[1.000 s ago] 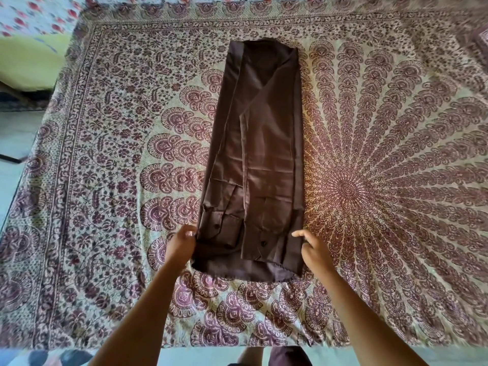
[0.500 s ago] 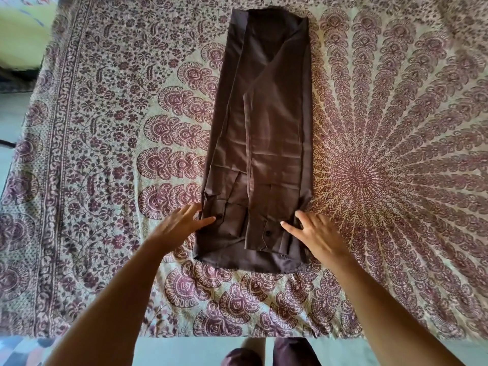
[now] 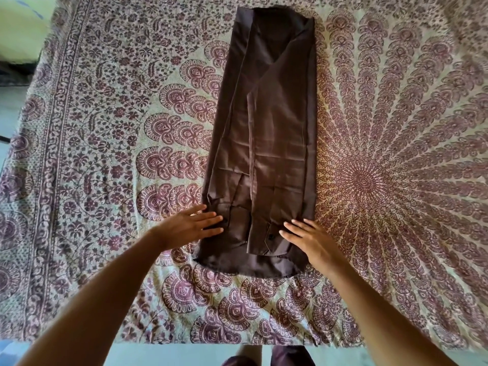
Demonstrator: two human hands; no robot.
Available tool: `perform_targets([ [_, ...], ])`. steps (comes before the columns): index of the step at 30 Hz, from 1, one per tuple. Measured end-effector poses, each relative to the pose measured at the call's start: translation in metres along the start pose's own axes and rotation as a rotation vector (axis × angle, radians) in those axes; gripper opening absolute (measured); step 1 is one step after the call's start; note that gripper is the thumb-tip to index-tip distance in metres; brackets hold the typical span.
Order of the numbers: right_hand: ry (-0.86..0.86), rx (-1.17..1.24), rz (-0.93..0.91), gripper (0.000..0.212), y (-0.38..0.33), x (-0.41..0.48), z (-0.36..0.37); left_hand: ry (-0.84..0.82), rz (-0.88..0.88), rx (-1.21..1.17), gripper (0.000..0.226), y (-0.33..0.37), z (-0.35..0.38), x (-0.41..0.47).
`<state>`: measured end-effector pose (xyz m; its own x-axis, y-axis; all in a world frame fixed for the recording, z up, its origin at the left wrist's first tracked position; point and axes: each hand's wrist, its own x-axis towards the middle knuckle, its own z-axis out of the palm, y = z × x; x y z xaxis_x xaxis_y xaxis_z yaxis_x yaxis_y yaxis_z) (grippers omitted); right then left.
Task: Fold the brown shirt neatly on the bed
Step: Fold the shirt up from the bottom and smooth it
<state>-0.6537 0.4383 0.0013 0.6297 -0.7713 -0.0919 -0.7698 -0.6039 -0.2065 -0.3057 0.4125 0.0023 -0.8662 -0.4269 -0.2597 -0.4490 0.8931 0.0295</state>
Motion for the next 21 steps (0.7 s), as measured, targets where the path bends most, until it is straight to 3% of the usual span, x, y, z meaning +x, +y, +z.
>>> perform_targets([
  [3, -0.065, 0.113, 0.080, 0.086, 0.001, -0.001, -0.004, 0.114, -0.129, -0.094, 0.063, 0.004, 0.001, 0.006],
  [5, -0.059, 0.234, 0.152, 0.080, 0.003, -0.001, -0.007, 0.154, -0.311, -0.280, 0.052, 0.008, 0.001, 0.010],
  [8, 0.104, 0.472, 0.283, 0.054, -0.003, 0.008, -0.024, 0.290, -0.622, -0.716, 0.030, 0.010, -0.022, 0.016],
  [11, 0.292, 0.815, 0.495, 0.038, -0.006, 0.030, -0.055, 0.441, -0.821, -1.012, 0.030, -0.005, -0.058, 0.028],
  [15, 0.458, 1.022, 0.736, 0.029, 0.018, 0.070, -0.083, 0.681, -0.972, -1.164, 0.042, -0.046, -0.093, 0.058],
  [17, 0.567, 1.002, 0.791, 0.023, 0.039, 0.095, -0.091, 0.747, -1.084, -1.244, 0.028, -0.069, -0.101, 0.077],
  [21, 0.564, 0.983, 0.865, 0.019, 0.076, 0.139, -0.103, 0.764, -1.281, -1.139, 0.034, -0.109, -0.095, 0.108],
])
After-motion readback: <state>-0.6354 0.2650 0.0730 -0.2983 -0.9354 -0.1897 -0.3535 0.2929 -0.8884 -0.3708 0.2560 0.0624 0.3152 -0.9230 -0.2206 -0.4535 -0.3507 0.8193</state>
